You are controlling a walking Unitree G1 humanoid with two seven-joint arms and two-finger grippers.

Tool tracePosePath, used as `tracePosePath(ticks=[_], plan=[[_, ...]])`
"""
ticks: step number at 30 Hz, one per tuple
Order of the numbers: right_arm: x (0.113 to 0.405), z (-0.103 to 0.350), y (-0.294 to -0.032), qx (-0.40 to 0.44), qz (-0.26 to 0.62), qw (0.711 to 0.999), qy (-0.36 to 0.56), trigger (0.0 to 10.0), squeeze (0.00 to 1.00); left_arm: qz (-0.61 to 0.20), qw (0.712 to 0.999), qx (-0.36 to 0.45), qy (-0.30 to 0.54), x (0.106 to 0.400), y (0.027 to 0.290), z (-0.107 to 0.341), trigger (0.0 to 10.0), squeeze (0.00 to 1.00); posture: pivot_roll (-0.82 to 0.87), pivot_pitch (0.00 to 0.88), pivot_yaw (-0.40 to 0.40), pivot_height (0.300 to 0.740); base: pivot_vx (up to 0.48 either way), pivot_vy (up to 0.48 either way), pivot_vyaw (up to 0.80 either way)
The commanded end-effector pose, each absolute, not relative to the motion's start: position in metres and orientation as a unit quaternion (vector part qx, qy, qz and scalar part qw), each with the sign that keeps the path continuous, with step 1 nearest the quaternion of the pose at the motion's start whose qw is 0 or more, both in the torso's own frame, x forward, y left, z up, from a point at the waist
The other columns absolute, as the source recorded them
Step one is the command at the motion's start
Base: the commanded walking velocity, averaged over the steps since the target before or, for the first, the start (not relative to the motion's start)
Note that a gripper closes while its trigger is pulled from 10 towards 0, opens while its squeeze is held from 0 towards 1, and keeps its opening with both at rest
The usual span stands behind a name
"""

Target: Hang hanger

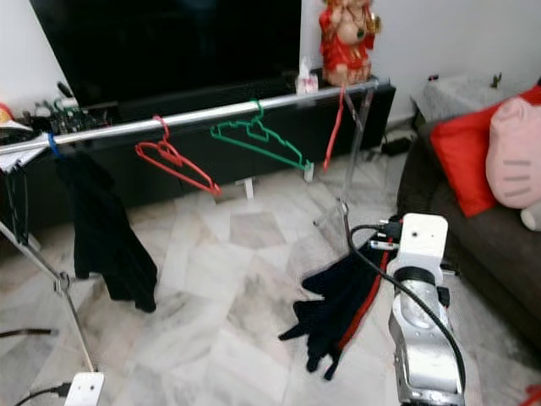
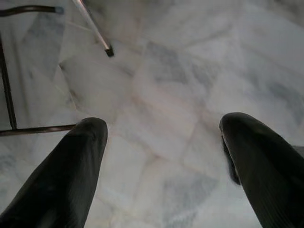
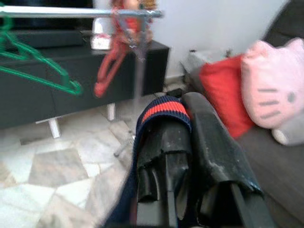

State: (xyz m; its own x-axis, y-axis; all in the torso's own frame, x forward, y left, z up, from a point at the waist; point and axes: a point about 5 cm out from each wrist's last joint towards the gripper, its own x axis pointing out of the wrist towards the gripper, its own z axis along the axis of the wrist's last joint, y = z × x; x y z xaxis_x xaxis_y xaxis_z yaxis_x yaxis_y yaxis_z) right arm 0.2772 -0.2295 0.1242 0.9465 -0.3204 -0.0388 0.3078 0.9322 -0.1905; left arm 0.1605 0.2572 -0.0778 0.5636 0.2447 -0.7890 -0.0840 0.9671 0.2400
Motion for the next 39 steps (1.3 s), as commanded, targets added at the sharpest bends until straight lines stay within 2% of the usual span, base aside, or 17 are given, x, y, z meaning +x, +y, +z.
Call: tracePosePath(ticks=[1, 17, 31, 39], plan=[[0.281, 0.132, -0.220, -0.093, -0.141, 0.985, 0.016, 10.0, 0.00, 0.099, 0.874, 0.088, 0.468, 0.153, 0.262, -0.080, 10.0, 0.00, -0.18, 0.002, 0.020, 0.740, 0.307, 0.000, 0.80], [0.281, 0.132, -0.223, -0.094, -0.138, 0.986, 0.017, 10.0, 0.00, 0.099, 0.875, 0.089, 0.466, 0.155, 0.262, -0.079, 10.0, 0.00, -0.18, 0.012, 0.020, 0.740, 0.303, 0.000, 0.79], [0.270, 0.124, -0.257, -0.105, -0.199, 0.974, 0.029, 10.0, 0.00, 0.101, 0.877, 0.087, 0.461, 0.155, 0.262, -0.078, 10.0, 0.00, -0.19, 0.017, 0.021, 0.740, 0.000, 0.000, 0.00], [0.271, 0.123, -0.251, -0.094, -0.197, 0.976, 0.023, 10.0, 0.00, 0.096, 0.877, 0.093, 0.462, 0.156, 0.262, -0.078, 10.0, 0.00, -0.18, 0.018, 0.025, 0.740, 0.000, 0.000, 0.00]])
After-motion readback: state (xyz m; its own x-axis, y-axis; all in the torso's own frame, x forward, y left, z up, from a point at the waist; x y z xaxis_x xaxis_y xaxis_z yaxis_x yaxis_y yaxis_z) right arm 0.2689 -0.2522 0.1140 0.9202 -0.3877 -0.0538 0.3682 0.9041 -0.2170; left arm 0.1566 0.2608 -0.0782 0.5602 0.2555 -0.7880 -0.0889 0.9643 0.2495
